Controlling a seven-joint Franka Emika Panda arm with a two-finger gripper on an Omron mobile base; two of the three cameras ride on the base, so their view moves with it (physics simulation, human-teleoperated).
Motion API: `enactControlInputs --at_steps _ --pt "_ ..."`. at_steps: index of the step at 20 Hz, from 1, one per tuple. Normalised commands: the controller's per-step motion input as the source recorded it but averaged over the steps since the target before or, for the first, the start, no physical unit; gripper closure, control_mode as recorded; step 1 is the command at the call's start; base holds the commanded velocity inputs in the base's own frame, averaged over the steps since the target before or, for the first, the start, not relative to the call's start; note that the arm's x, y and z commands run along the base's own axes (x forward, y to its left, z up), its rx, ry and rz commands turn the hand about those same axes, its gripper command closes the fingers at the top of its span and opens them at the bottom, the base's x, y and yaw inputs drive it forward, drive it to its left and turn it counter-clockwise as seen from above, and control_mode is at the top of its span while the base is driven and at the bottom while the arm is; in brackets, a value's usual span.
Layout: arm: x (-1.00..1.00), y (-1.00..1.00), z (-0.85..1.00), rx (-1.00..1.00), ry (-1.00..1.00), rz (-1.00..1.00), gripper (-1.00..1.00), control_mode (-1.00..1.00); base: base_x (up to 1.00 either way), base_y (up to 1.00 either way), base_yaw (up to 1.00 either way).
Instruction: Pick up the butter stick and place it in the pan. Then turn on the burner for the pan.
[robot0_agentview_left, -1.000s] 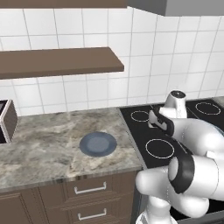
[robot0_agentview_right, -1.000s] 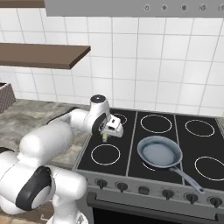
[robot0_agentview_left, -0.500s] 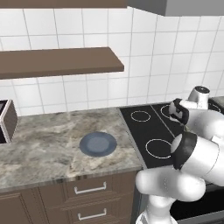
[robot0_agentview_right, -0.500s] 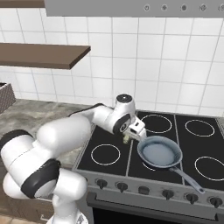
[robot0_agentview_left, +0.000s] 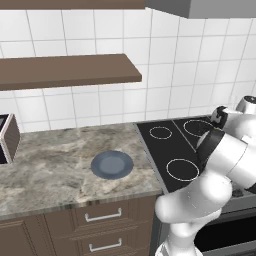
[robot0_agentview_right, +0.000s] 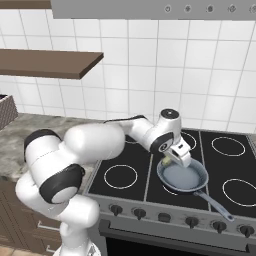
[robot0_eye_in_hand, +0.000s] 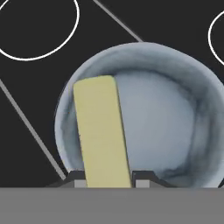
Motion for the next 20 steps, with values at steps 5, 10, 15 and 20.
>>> enactControlInputs --at_steps 5,10,15,20 --pt "0.0 -0.68 -0.19 0.02 0.0 -0.1 1.0 -1.0 0.0 0.0 0.0" --pt "0.07 -0.31 -0.48 0.0 0.0 -0.04 1.0 -1.0 0.0 0.0 0.0" --pt "0.31 -0.06 -0.4 0.0 0.0 -0.03 1.0 -1.0 0.0 0.0 0.0" --pt "0.18 0.0 -0.25 0.0 0.0 0.0 1.0 -1.0 0.0 0.0 0.0"
